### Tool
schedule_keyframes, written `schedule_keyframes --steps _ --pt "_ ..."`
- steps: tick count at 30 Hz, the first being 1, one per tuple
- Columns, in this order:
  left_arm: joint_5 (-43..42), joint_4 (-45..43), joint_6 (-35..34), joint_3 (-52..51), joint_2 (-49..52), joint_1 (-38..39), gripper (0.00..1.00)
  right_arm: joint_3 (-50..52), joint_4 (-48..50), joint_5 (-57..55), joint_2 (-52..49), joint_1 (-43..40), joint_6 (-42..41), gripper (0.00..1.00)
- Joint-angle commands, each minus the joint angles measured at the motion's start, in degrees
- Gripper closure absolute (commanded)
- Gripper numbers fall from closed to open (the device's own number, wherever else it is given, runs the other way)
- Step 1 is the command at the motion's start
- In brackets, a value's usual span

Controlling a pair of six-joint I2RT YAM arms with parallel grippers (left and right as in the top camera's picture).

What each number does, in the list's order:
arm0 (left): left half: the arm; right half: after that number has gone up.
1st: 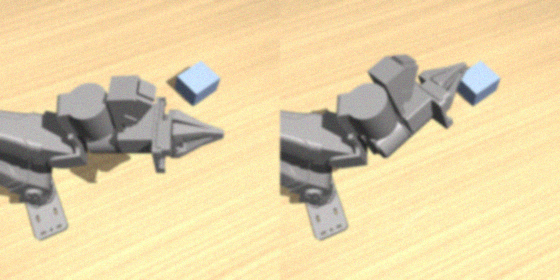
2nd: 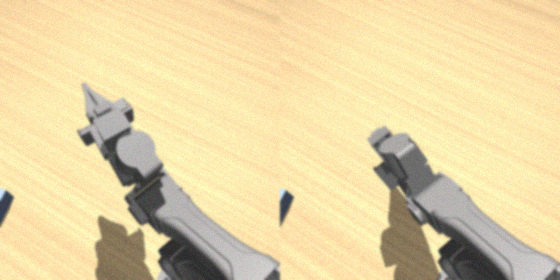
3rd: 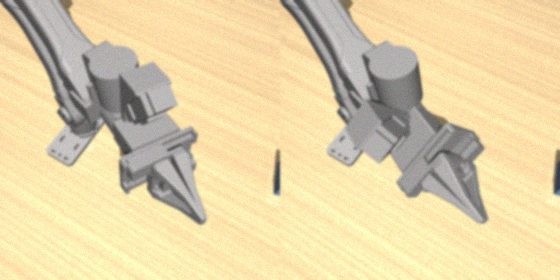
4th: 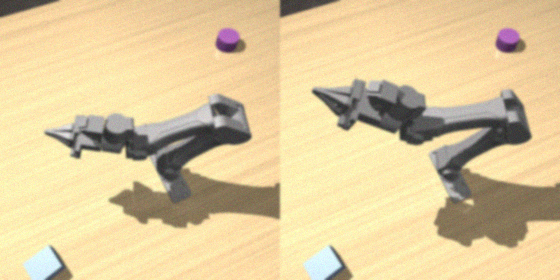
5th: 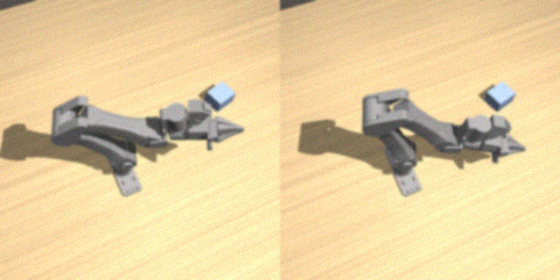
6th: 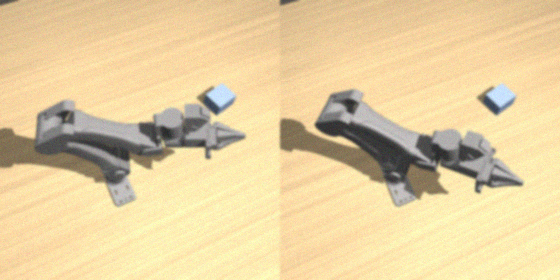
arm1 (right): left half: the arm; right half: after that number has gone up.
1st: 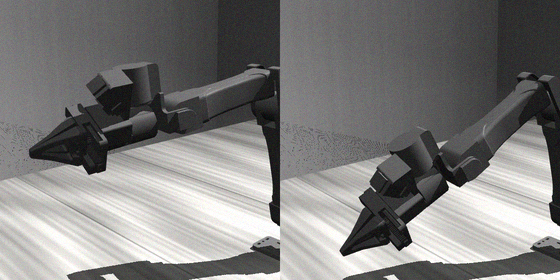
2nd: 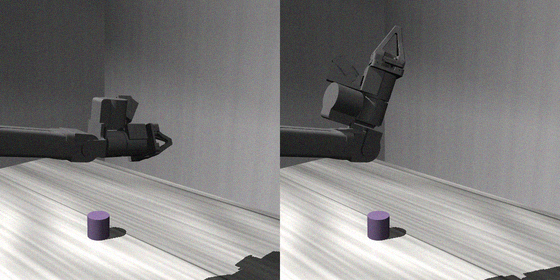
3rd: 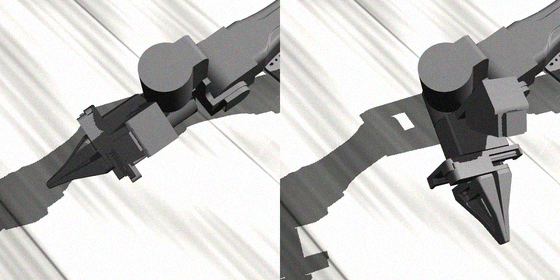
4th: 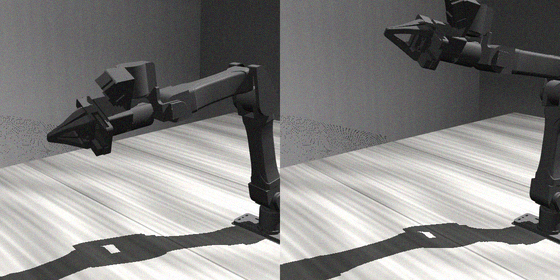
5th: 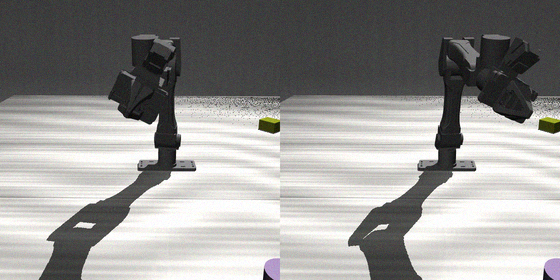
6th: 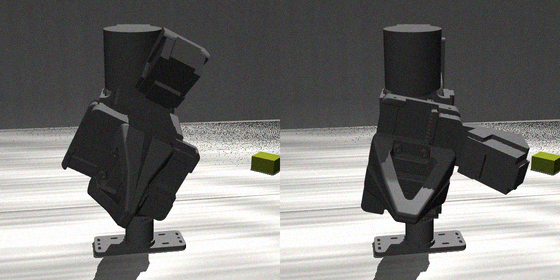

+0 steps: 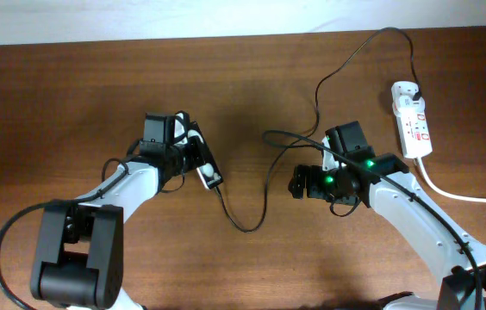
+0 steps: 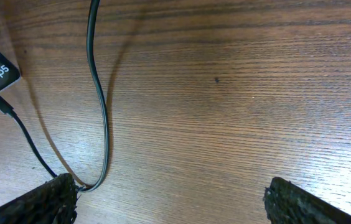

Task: Plug charger to phone and switch on socket
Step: 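Lower the phone with the left gripper and lay it flat on the table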

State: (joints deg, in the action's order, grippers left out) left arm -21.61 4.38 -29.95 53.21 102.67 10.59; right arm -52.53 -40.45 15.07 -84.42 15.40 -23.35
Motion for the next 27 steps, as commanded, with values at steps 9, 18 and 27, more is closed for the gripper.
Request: schedule_keyframes --steps 9,18,27 --pt "4.1 -1.1 0.7 1.1 2.3 0.2 0.78 -0.1 0.1 0.6 0.4 0.0 0.4 0.01" --pt "5.1 -0.8 0.7 1.1 2.4 0.2 0.72 -0.1 0.1 0.6 0.4 0.0 0.4 0.01" --pt "4.9 -0.7 0.7 1.1 2.4 0.2 0.61 -0.1 0.1 0.6 0.4 0.0 0.4 0.01"
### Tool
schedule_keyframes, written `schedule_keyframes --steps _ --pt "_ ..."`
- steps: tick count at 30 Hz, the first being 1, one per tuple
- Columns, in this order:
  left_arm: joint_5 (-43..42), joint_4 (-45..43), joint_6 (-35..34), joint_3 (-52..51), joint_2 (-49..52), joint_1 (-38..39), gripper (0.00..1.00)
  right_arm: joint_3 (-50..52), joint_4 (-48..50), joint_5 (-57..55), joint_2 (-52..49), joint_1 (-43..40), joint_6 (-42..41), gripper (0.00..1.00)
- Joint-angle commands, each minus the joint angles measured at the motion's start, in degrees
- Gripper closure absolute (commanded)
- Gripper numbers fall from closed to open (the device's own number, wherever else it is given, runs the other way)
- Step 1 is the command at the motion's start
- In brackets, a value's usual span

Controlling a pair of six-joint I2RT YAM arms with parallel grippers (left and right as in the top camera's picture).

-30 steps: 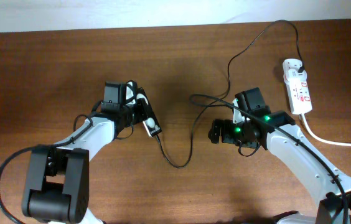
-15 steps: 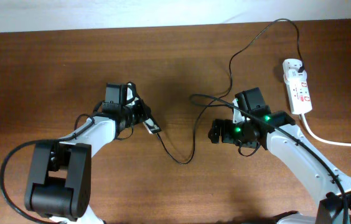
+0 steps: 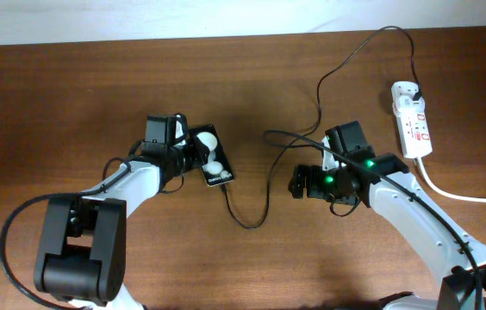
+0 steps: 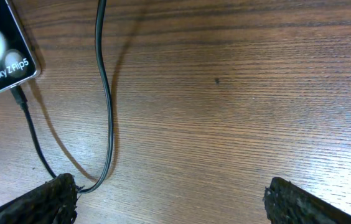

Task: Plug charger to phone and switch on socket
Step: 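Lower the phone with the left gripper and lay it flat on the table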

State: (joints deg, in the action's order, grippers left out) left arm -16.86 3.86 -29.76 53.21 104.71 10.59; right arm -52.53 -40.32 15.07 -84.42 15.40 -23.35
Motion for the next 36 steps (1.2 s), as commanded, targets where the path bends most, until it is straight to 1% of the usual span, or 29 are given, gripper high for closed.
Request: schedule_keyframes --steps 1,6,8,9,10,11,12,14,17,19,22,24,27,29,36 --pt "0.2 -0.1 0.5 1.1 0.3 0.2 0.61 -0.1 0.0 0.6 0.4 0.0 0.4 0.01" --pt "0.2 -0.3 0.5 1.1 0.3 0.2 0.61 -0.1 0.0 0.6 0.4 0.0 0.4 0.01" --pt "0.2 -0.6 0.5 1.1 0.3 0.2 0.67 -0.1 0.0 0.6 0.4 0.0 0.4 0.01" --pt "0.1 -0.9 0.5 1.1 0.3 0.2 0.83 -0.1 0.0 0.6 0.4 0.0 0.4 0.01" --pt "-1.2 -1.7 0.5 1.1 0.3 0.2 1.0 -0.1 0.0 0.6 0.4 0.0 0.4 0.01" --pt "-4.5 -3.0 0.5 1.4 0.3 0.2 1.0 -0.1 0.0 0.6 0.4 0.0 0.4 0.01" --pt "-5.9 -2.1 0.5 2.6 0.3 0.2 1.0 -0.1 0.0 0.6 0.4 0.0 0.4 0.01" --pt "-4.5 4.9 0.8 7.5 0.3 0.4 1.0 -0.1 0.0 0.8 0.4 0.0 0.4 0.01" --pt "-2.6 8.5 0.8 11.2 0.3 1.9 1.0 -0.1 0.1 0.8 0.4 0.0 0.4 0.01" --pt "2.7 11.5 0.7 12.3 0.3 5.7 1.0 -0.1 0.0 0.8 0.4 0.0 0.4 0.01" --pt "13.5 12.6 0.8 12.3 0.5 13.6 1.0 -0.1 0.0 0.8 0.4 0.0 0.4 0.02" --pt "17.7 13.7 0.8 12.3 1.3 17.1 1.0 -0.1 0.0 0.8 0.4 0.0 0.4 0.01" --pt "22.6 15.3 1.2 12.3 5.8 20.8 1.0 -0.1 0.0 0.8 0.4 0.0 0.4 0.01" --pt "22.5 15.4 1.2 12.3 7.4 21.0 1.0 -0.1 0.0 0.8 0.4 0.0 0.4 0.01" --pt "22.5 18.8 1.2 12.3 7.6 21.0 1.0 -0.1 0.0 0.8 0.4 0.0 0.4 0.01"
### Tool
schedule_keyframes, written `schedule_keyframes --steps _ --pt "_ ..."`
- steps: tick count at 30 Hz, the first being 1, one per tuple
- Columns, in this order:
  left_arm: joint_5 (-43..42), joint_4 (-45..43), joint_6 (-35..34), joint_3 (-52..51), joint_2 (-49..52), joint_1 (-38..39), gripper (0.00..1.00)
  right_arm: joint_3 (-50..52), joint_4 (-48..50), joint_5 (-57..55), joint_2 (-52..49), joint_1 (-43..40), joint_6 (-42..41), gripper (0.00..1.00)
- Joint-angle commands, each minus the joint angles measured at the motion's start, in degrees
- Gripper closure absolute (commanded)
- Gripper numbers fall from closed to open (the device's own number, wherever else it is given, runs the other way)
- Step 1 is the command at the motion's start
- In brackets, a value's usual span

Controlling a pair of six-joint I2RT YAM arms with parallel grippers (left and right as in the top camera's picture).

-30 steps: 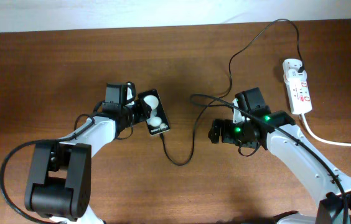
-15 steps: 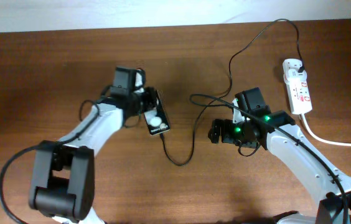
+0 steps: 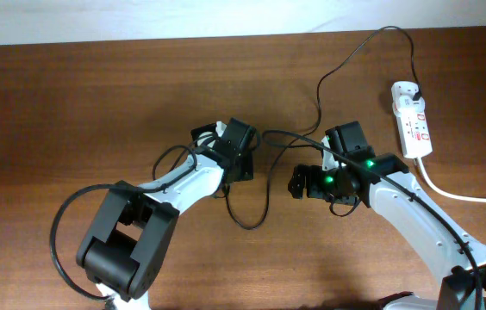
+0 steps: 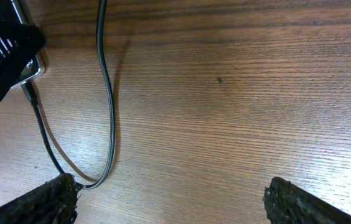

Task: Plug charger to phone and switch on socket
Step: 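Lower the phone with the left gripper and lay it flat on the table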

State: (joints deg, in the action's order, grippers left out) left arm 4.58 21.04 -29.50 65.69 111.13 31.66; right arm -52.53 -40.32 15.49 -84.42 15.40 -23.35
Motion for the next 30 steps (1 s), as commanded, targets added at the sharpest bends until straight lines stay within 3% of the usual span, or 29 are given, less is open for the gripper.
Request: schedule_keyframes --steps 1,10,16,24,30 --pt "1.1 2.1 0.9 -0.1 1.1 0.0 1.0 -0.1 0.0 0.3 0.4 0.0 0.4 0.01" --pt "4.4 6.4 1.6 2.6 1.1 0.0 1.0 -0.1 -0.2 0.3 0.4 0.0 0.4 0.01" --pt "4.5 11.8 2.2 13.1 -0.9 -0.6 1.0 -0.1 -0.2 0.3 0.4 0.0 0.4 0.01" --pt "10.2 12.9 2.2 15.5 -1.4 -12.9 1.0 -0.1 -0.2 0.3 0.4 -0.1 0.4 0.01" --pt "10.3 9.6 2.2 9.2 0.6 -18.1 1.0 -0.1 -0.2 0.3 0.4 0.0 0.4 0.01"
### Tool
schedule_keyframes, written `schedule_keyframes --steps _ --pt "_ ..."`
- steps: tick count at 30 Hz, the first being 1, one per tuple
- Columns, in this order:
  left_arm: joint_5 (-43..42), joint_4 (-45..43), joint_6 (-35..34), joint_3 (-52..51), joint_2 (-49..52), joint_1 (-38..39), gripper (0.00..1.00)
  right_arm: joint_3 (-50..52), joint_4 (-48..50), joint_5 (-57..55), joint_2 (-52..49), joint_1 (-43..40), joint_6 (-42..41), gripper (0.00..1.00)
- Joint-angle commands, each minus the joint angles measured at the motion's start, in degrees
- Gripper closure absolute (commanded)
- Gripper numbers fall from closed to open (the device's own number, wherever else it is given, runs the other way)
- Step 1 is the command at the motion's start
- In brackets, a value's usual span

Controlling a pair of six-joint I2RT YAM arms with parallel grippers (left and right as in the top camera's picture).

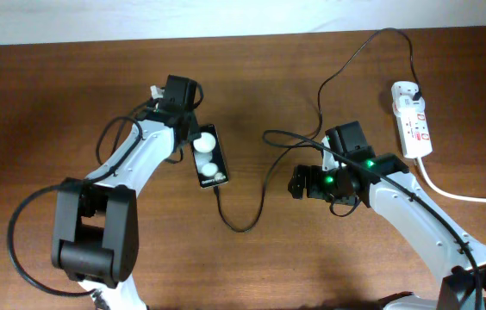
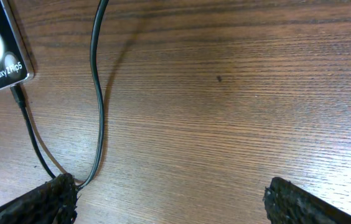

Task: Plug charger to phone and switch on socket
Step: 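Lower the phone with the left gripper and lay it flat on the table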

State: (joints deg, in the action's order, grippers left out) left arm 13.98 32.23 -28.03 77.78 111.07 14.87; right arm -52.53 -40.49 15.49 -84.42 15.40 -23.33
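Note:
The phone (image 1: pixel 208 158) lies flat and face up left of centre, marked Galaxy Z Flip5 in the right wrist view. The black charger cable (image 1: pixel 264 185) is plugged into its near end (image 2: pixel 17 94) and runs in loops to the white socket strip (image 1: pixel 412 120) at far right. My left gripper (image 1: pixel 186 126) is at the phone's far left corner, and its jaw state is not visible. My right gripper (image 1: pixel 297 182) hovers low over bare wood, open and holding nothing; the cable (image 2: pixel 97 106) passes by its left fingertip (image 2: pixel 45 200).
The cable arcs toward the table's back edge (image 1: pixel 388 31) before dropping to the plug (image 1: pixel 417 89) on the strip. The strip's white lead (image 1: pixel 458 195) runs off to the right, behind my right arm.
My left gripper was over the phone and hid it. It now sits back at the phone's far left corner. The phone lies uncovered, slightly further left and straighter. The right arm has not moved.
At first my left gripper had the phone tilted on edge with the cable plugged in. Then the phone lay flat, face up, beside the gripper. Then the gripper covered it further right. Now the gripper has drawn back. My right gripper stayed open in place throughout.

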Motion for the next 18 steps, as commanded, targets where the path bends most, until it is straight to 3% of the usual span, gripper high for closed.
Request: schedule_keyframes --steps 1,18 --pt "0.9 -1.9 0.7 -3.0 2.3 -1.9 1.0 -0.1 0.0 0.3 0.4 0.0 0.4 0.01" --pt "-16.8 -5.7 0.8 -3.0 6.1 -2.2 1.0 -0.1 0.0 0.3 0.4 -0.1 0.4 0.01"
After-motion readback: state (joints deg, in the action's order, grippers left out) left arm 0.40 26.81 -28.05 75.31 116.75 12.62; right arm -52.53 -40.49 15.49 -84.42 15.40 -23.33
